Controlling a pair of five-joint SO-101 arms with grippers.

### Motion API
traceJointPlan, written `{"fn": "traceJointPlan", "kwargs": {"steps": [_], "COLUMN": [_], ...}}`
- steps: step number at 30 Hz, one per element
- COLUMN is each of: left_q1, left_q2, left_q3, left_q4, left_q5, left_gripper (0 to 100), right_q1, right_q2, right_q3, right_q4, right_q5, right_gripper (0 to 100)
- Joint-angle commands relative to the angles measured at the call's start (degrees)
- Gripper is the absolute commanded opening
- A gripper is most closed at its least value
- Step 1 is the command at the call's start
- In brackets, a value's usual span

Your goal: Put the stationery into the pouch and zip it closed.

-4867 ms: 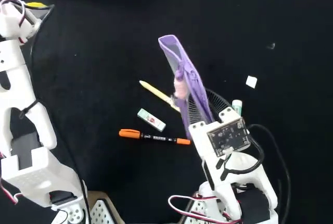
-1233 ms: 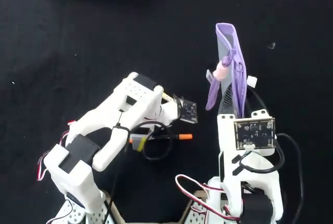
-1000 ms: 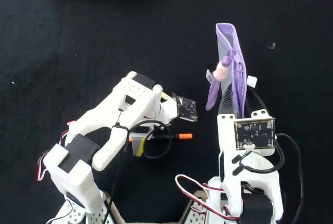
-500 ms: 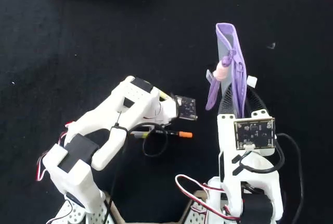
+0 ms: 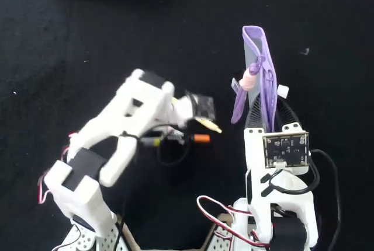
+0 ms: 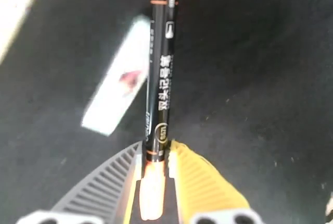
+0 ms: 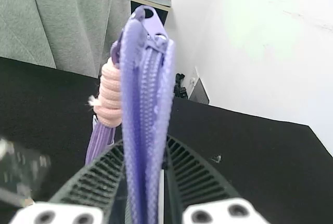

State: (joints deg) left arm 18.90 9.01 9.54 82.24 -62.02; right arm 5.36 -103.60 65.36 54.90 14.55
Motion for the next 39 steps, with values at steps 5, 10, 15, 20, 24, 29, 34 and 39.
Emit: {"fn": "traceJointPlan", "kwargs": {"steps": [5, 10, 15, 20, 24, 29, 34, 39], "left_q1": [-9.9, -14.4, -19.4, -23.1, -23.1, -22.9, -22.2, -17.3], "left_q2": [-2.7, -9.2, -17.1, -26.2, -35.3, -50.0, -64.8, -75.6], "left_q3": [-17.7, -24.8, -24.5, -18.9, -9.3, 7.9, 27.0, 40.8], "left_q4": [0.9, -5.1, -10.0, -15.8, -22.7, -34.8, -51.7, -64.3], "left_q5": [17.2, 38.2, 58.5, 73.8, 81.0, 90.4, 96.3, 99.9], "left_gripper": [3, 3, 3, 3, 3, 3, 3, 3], "right_q1": [0.5, -5.5, -12.9, -20.7, -26.6, -30.8, -30.9, -31.2], "right_q2": [-5.0, -5.0, -4.9, -4.9, -5.1, -5.1, -5.1, -5.1], "right_q3": [-3.1, -3.1, -3.2, -2.9, -2.9, -2.9, -2.3, 0.7], "right_q4": [-0.8, -0.9, -0.9, -0.9, -0.9, -0.1, 0.0, 0.0], "right_q5": [-3.3, -5.5, -5.8, -5.5, -3.7, -2.1, -2.1, -2.1], "right_gripper": [1.1, 1.1, 1.1, 1.1, 1.1, 1.1, 1.1, 1.1]}}
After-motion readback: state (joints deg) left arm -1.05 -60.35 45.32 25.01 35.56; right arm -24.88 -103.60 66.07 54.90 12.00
